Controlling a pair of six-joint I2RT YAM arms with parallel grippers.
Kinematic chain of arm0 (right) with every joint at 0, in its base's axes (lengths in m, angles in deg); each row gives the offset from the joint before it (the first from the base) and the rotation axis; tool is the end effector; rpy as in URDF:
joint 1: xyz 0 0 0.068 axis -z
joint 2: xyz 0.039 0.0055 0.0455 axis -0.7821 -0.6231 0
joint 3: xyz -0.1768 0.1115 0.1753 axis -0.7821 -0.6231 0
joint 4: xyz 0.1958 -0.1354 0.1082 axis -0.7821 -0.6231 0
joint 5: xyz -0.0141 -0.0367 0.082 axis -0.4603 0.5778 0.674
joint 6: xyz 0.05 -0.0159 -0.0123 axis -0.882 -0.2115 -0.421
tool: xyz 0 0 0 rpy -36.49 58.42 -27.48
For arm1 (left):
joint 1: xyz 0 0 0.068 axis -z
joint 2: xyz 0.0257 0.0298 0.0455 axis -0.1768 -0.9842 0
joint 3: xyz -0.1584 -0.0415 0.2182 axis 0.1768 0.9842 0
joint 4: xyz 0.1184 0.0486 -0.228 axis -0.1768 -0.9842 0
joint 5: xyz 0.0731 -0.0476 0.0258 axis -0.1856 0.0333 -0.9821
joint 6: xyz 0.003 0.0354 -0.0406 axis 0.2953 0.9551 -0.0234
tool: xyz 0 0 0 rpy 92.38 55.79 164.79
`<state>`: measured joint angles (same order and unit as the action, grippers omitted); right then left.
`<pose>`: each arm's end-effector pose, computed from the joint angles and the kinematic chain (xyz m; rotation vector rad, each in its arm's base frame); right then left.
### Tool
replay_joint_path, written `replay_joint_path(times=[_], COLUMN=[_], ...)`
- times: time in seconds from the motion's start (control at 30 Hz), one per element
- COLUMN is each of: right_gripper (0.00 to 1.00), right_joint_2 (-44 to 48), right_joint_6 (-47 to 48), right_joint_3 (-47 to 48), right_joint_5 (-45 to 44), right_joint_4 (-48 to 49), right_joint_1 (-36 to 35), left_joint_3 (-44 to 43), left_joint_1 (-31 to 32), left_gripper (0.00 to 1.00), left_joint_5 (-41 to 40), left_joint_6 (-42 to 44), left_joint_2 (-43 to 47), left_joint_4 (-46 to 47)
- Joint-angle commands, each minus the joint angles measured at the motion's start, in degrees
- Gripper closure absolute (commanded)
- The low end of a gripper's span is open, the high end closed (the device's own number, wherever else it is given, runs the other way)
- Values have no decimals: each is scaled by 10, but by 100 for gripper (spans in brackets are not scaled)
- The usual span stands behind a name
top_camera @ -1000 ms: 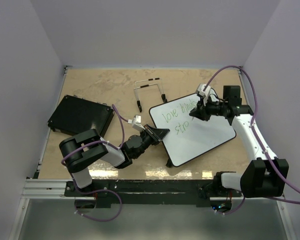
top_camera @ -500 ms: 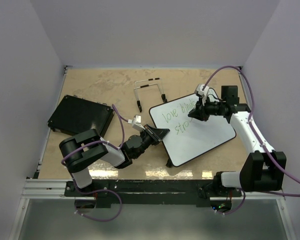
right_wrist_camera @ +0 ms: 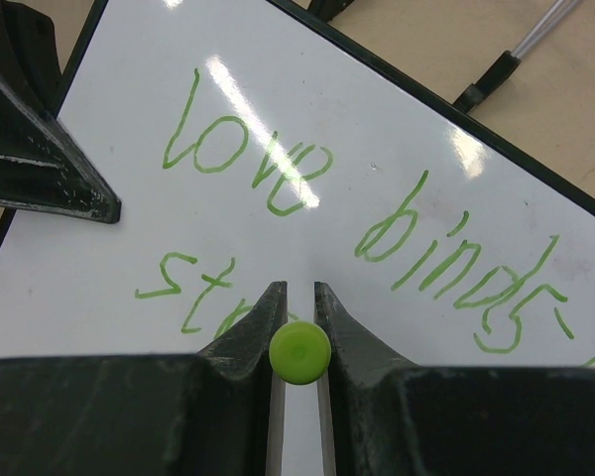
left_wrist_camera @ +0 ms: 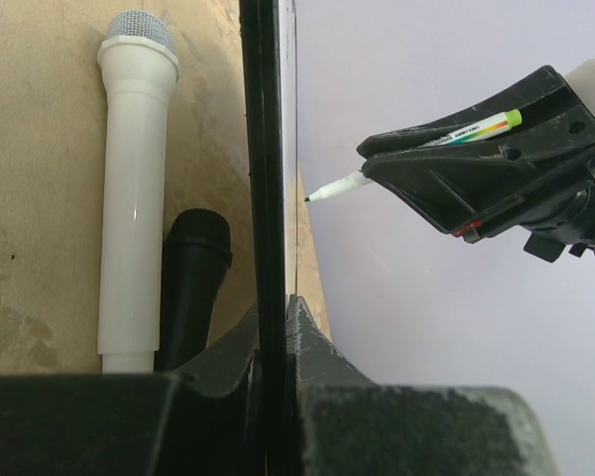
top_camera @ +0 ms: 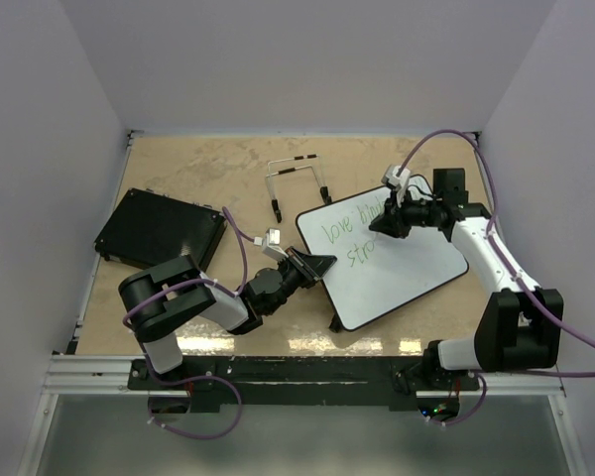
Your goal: Write a sentence on the whiteboard
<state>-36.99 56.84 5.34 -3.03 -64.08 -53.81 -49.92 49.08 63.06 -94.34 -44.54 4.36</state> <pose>0.2812 0.0397 0.2735 -1.0438 1.8629 0.7622 0.1654 -0.2548 0.1542 -0.4838 1.7377 -1.4504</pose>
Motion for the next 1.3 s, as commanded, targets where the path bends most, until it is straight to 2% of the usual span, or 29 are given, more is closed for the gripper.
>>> replay_joint_path(times=[0.0, 0.57, 1.27], right_gripper=[100, 100, 100], right_joint_2=[-7, -18, -14], right_joint_6=[-14, -6, 89], right_joint_3=[2, 1, 3], right_joint_5=[0, -19, -17], right_joint_4=[23, 16, -94], right_joint_1=[-6, -7, -7], left_joint_3=[-4, -4, -7], left_joint_1=[-2, -2, -3], left_gripper=[100, 100, 100], left_joint_5=[9, 9, 10], left_joint_6=[27, 28, 31], left_joint_2=[0, 0, 4], left_joint_4=[168, 168, 164])
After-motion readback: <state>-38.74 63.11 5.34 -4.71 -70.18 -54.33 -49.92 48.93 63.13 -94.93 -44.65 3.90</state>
